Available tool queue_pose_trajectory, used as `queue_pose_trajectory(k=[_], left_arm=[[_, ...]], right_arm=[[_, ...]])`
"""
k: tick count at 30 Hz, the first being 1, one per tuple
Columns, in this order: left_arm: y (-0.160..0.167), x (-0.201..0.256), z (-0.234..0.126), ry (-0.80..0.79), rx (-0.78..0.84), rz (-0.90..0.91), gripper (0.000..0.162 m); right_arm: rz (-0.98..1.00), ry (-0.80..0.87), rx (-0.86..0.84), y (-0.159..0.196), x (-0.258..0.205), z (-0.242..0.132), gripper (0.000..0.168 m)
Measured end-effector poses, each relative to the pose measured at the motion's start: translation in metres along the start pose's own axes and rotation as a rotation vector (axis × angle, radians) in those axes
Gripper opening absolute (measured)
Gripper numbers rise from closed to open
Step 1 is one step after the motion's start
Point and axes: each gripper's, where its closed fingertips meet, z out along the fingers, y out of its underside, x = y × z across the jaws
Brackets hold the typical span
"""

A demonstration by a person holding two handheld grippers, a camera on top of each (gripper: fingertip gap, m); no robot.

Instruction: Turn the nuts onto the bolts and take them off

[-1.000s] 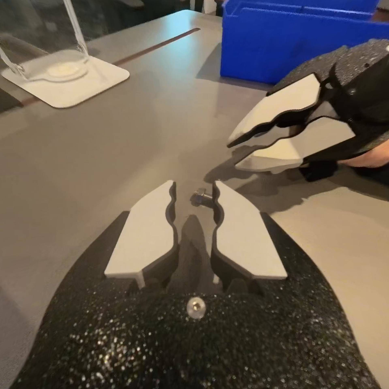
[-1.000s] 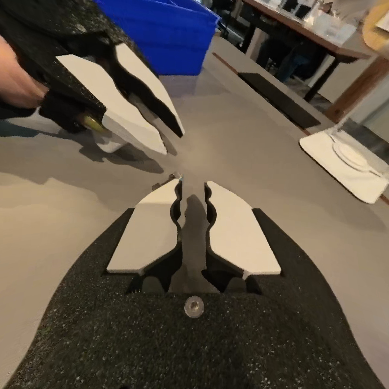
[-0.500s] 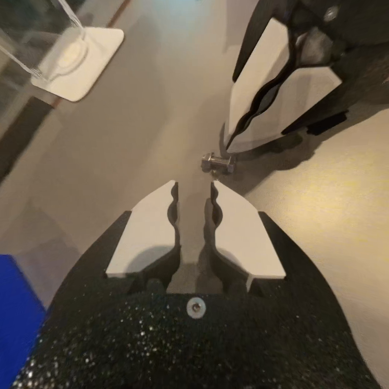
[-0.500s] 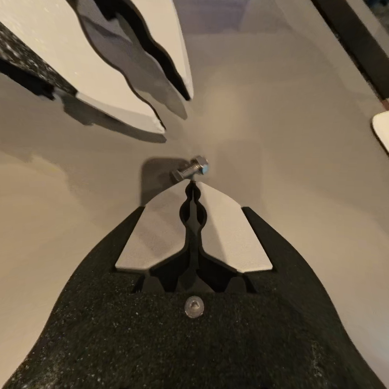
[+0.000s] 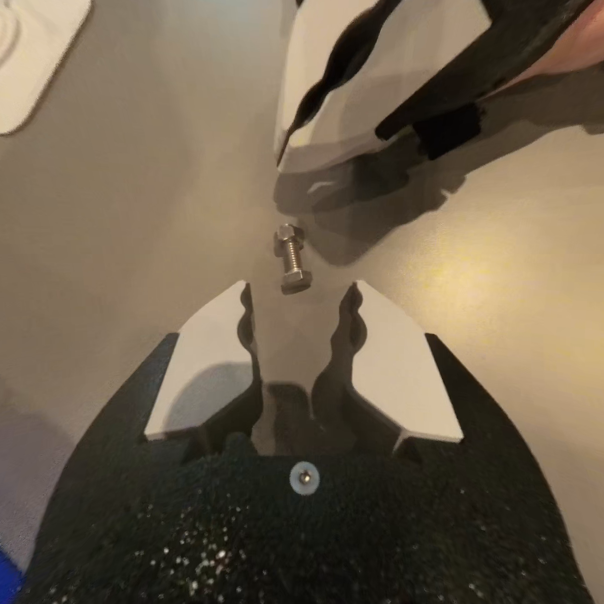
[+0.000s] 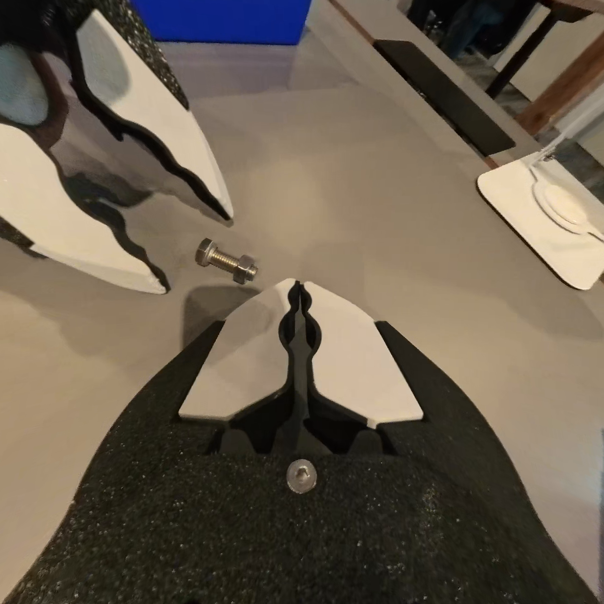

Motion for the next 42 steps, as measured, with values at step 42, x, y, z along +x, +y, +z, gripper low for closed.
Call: queue_pose_trajectory(k=[42], left_arm=[[-0.041, -0.049, -0.046, -0.306, 0.455, 0.053, 0.000]], right_arm=[[0.398, -0.197, 0.292, -0.021, 0.013, -0.040, 0.030]])
